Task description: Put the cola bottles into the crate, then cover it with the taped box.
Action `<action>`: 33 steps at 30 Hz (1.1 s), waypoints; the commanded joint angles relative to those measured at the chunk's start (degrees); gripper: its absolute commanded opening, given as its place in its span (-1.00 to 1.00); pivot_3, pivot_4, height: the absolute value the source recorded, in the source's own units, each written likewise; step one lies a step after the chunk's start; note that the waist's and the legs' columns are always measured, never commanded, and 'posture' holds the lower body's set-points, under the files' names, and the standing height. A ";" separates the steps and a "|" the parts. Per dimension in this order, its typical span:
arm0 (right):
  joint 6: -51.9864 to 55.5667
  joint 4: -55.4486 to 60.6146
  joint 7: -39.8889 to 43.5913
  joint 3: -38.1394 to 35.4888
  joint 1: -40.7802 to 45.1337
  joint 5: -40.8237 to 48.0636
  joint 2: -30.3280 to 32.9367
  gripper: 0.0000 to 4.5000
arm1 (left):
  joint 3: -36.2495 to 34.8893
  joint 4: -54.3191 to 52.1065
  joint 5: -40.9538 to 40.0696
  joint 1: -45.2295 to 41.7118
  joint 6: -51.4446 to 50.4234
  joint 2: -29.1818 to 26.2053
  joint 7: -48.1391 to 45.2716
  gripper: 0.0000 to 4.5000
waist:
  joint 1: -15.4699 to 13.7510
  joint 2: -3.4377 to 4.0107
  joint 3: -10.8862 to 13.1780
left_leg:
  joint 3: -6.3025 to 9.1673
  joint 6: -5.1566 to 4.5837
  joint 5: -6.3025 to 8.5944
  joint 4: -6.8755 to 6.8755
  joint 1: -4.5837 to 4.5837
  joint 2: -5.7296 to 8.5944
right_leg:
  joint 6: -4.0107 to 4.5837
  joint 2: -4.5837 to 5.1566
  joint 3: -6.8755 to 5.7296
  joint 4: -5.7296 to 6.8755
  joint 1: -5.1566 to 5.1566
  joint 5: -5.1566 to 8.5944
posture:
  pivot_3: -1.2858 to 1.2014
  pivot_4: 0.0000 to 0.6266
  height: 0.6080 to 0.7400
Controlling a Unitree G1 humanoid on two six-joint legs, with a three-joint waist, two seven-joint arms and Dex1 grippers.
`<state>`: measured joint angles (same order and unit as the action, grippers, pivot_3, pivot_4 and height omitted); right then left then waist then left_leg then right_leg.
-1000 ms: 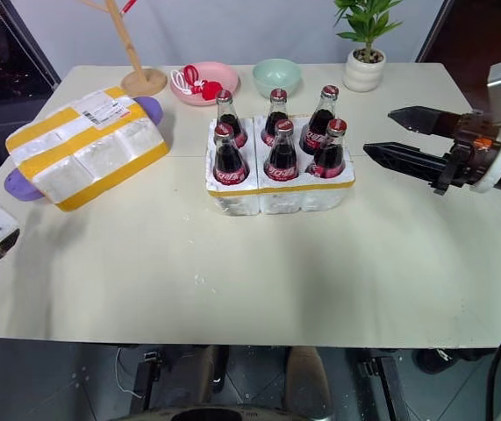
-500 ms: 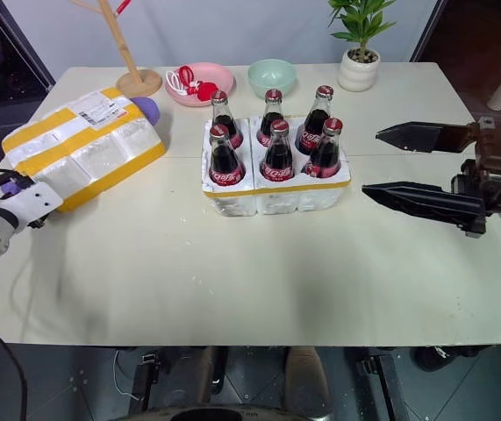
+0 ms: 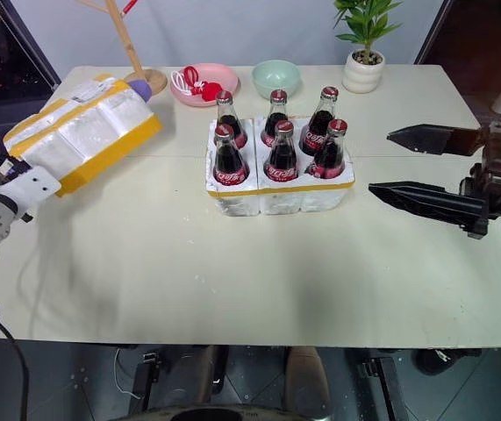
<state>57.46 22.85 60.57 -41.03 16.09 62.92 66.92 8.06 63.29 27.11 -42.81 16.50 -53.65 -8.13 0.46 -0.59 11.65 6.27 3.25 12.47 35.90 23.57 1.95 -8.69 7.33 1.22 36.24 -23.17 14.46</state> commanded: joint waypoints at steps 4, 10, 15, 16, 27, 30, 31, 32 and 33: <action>-2.50 -1.58 1.34 -3.39 -1.97 -3.28 2.03 1.00 | -5.87 -28.12 -9.58 -6.01 -3.55 -3.10 -14.73 -0.85 | -0.20 -0.23 0.00 | 0.13 0.01 -0.01 0.23 0.38 0.00 | -0.04 0.00 -0.12 -0.01 -0.19 -0.04 | 0.03 -0.52 0.98; -4.20 -2.06 1.25 -2.52 -3.06 -4.60 0.97 1.00 | -4.25 -50.35 -13.18 -10.15 -16.21 0.27 -27.45 -0.85 | 0.52 -0.18 -0.02 | 0.13 0.00 -0.01 0.21 0.46 0.07 | -0.13 0.03 -0.10 -0.05 -0.24 -0.09 | 0.03 -0.52 0.98; -5.16 -2.69 0.00 -2.19 -3.24 -5.16 -0.05 1.00 | 0.44 -64.94 -12.54 -9.87 -24.52 1.95 -37.82 -0.85 | 0.70 -0.19 -0.02 | 0.12 0.00 -0.01 0.23 0.44 0.06 | -0.13 0.02 -0.09 -0.01 -0.24 -0.09 | 0.03 -0.52 0.98; -5.26 -2.64 -0.21 -2.20 -3.25 -5.16 -0.28 1.00 | 1.43 -67.20 -11.73 -9.78 -25.83 2.36 -38.89 -0.85 | 0.67 -0.19 -0.02 | 0.12 0.00 -0.01 0.24 0.44 0.06 | -0.13 0.02 -0.08 -0.01 -0.23 -0.09 | 0.03 -0.52 0.98; -5.21 -1.74 -3.54 -2.73 -2.77 -3.38 -2.38 1.00 | 7.25 -73.86 -2.82 -10.34 -25.59 4.85 -41.40 -0.85 | 0.15 -0.19 -0.02 | 0.14 -0.01 -0.01 0.31 0.39 0.07 | -0.14 0.02 -0.09 -0.06 -0.08 -0.09 | 0.03 -0.52 0.98; -5.16 -1.62 -4.37 -2.78 -2.54 -2.56 -2.72 1.00 | 7.71 -71.65 1.55 -11.62 -20.70 2.52 -40.33 -0.85 | 0.20 -0.19 -0.02 | 0.15 -0.01 -0.01 0.31 0.38 0.07 | -0.14 0.02 -0.09 -0.06 -0.08 -0.09 | 0.03 -0.52 0.98; -5.20 -1.68 -4.69 -2.72 -2.41 -2.39 -2.79 1.00 | 7.76 -70.82 2.88 -11.86 -19.04 1.78 -39.78 -0.62 | 0.23 -0.19 -0.02 | 0.15 -0.01 -0.01 0.30 0.37 0.07 | -0.14 0.02 -0.09 -0.06 -0.08 -0.09 | 0.03 -0.52 0.98; -5.24 -1.78 -5.03 -2.65 -2.27 -2.18 -2.86 1.00 | 7.66 -70.22 3.48 -11.96 -17.95 1.52 -39.60 -0.39 | 0.23 -0.19 -0.02 | 0.15 -0.01 -0.01 0.29 0.36 0.07 | -0.14 0.02 -0.09 -0.06 -0.08 -0.09 | 0.03 -0.52 0.98; -5.24 -1.91 -5.38 -2.59 -2.08 -1.90 -2.96 1.00 | 7.45 -69.88 3.69 -11.95 -17.42 1.68 -39.48 -0.20 | 0.26 -0.18 -0.03 | 0.14 -0.01 -0.01 0.28 0.34 0.07 | -0.14 0.02 -0.09 -0.06 -0.07 -0.09 | 0.03 -0.52 0.98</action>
<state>52.94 20.14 55.78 -42.04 12.83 59.75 64.03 15.14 -6.67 29.46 -54.27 -2.74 -51.72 -47.96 0.73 -0.77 11.63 6.41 3.24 12.45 36.17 23.89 2.02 -8.82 7.35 1.14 36.18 -23.23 14.37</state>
